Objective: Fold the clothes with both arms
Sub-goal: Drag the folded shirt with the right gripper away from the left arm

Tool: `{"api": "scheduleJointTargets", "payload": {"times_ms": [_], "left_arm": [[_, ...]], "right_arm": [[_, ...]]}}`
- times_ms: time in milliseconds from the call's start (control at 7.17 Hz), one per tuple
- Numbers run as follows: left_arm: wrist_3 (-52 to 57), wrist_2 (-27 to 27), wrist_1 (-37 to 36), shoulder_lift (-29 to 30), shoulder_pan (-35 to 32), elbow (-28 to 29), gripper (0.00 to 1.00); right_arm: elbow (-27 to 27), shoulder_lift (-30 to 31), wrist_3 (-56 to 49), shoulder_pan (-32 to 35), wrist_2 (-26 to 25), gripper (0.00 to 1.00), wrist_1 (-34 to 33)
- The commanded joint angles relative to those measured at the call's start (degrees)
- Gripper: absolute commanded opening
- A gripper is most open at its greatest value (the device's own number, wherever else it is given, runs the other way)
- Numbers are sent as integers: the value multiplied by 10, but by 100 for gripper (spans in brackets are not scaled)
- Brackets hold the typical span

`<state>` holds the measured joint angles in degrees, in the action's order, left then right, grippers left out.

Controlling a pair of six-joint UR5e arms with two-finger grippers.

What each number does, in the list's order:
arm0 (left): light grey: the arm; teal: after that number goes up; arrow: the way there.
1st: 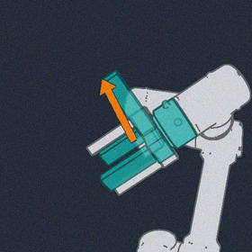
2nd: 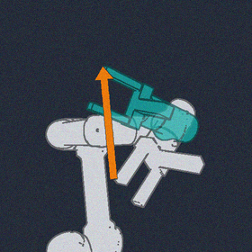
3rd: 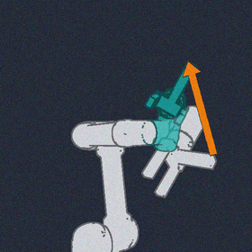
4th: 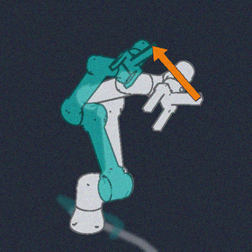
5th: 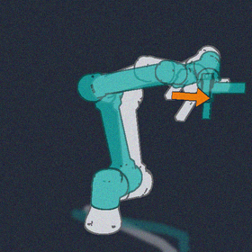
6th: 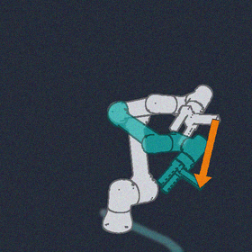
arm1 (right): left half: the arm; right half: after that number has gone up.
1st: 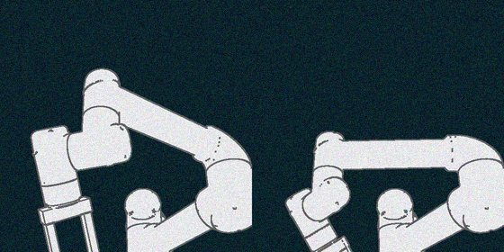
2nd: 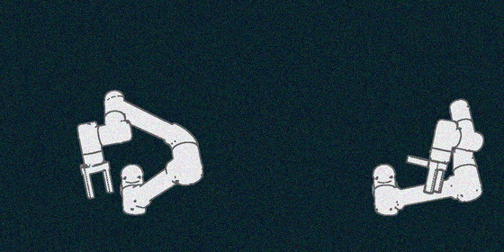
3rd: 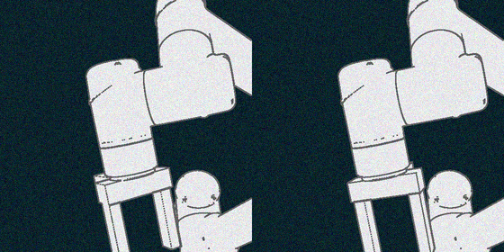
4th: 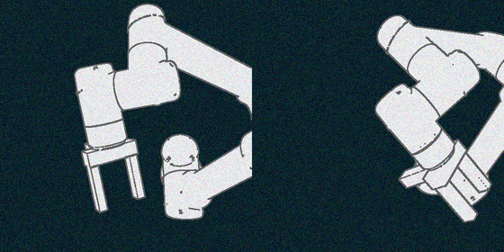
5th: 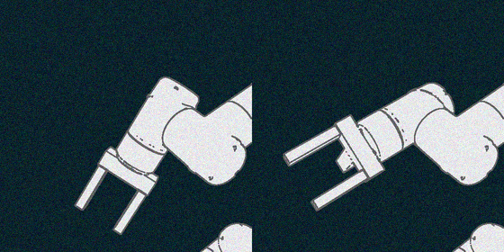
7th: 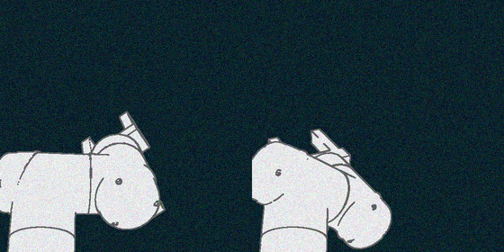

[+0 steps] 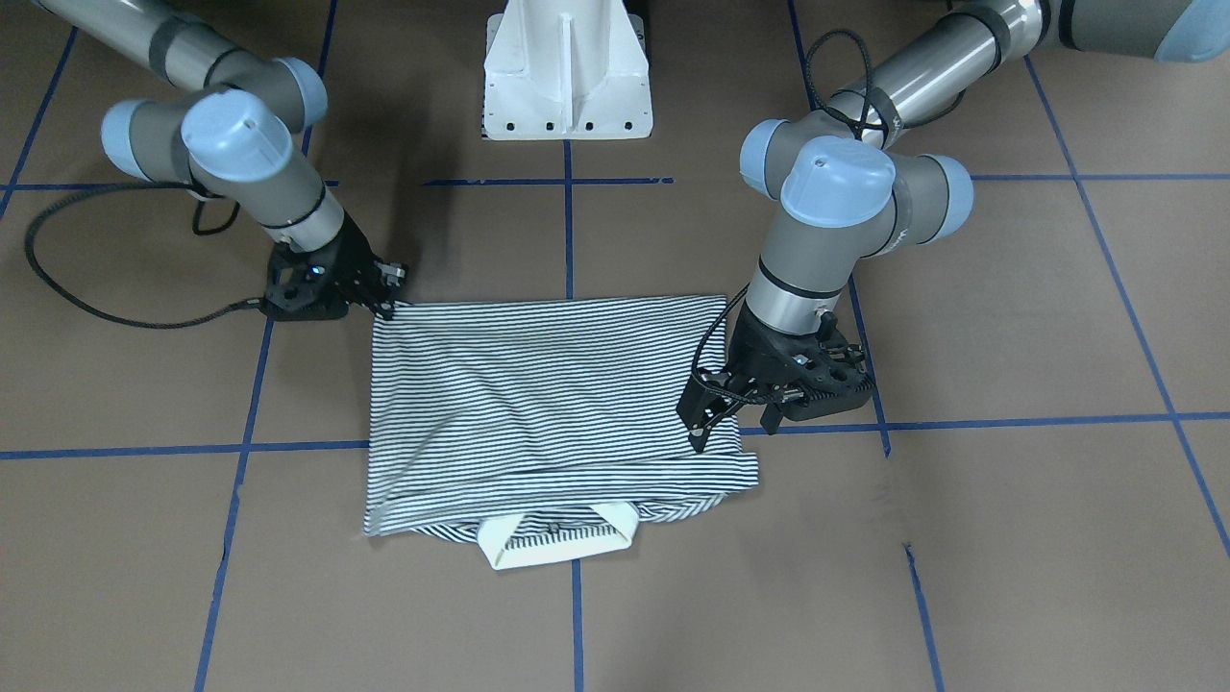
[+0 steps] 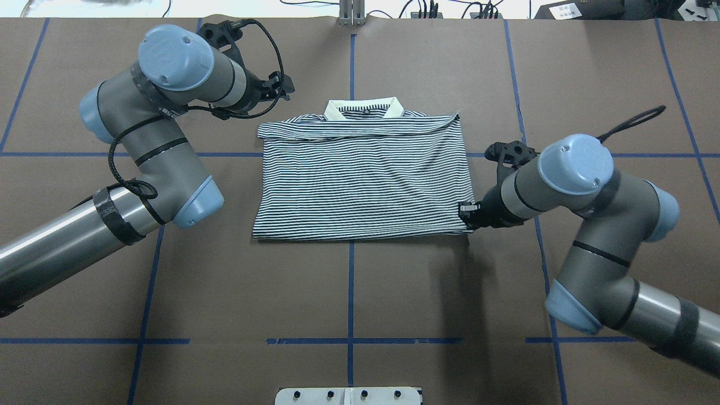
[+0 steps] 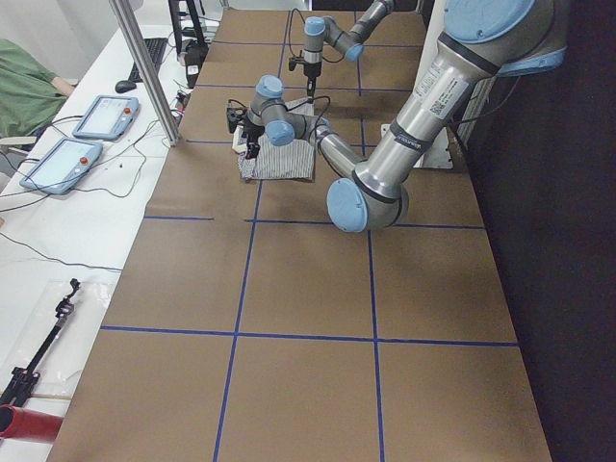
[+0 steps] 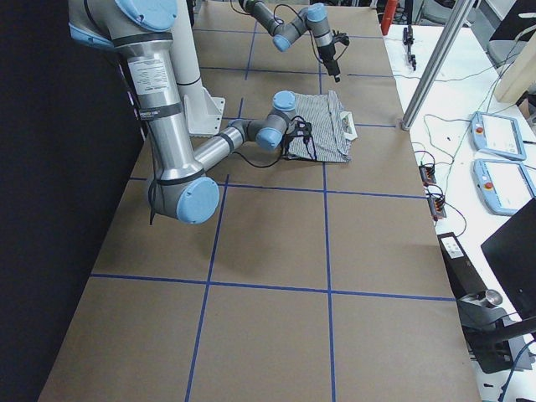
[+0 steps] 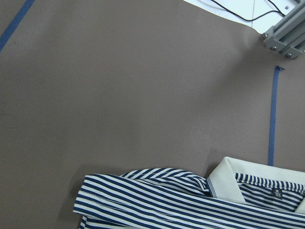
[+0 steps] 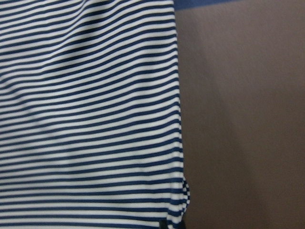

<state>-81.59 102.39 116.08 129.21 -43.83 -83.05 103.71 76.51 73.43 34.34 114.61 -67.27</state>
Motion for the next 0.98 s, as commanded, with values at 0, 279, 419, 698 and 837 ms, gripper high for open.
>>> {"api": "scheduleJointTargets", "payload": {"times_ms": [0, 279, 419, 698, 837], "left_arm": [[-1, 0, -1, 0, 1, -10, 100], [-1, 0, -1, -5, 2, -24, 100], [-1, 0, -2, -8, 8, -29, 100], [-1, 1, -3, -10, 15, -43, 100], [-20, 1, -29, -31, 41, -84, 100]], "right_arm": [[134, 129, 7, -74, -6, 0, -9], [187, 186, 52, -179, -4, 0, -9], [196, 189, 83, -221, -3, 0, -9], [220, 194, 86, -225, -10, 100, -7], [235, 189, 85, -184, -10, 100, -5]]}}
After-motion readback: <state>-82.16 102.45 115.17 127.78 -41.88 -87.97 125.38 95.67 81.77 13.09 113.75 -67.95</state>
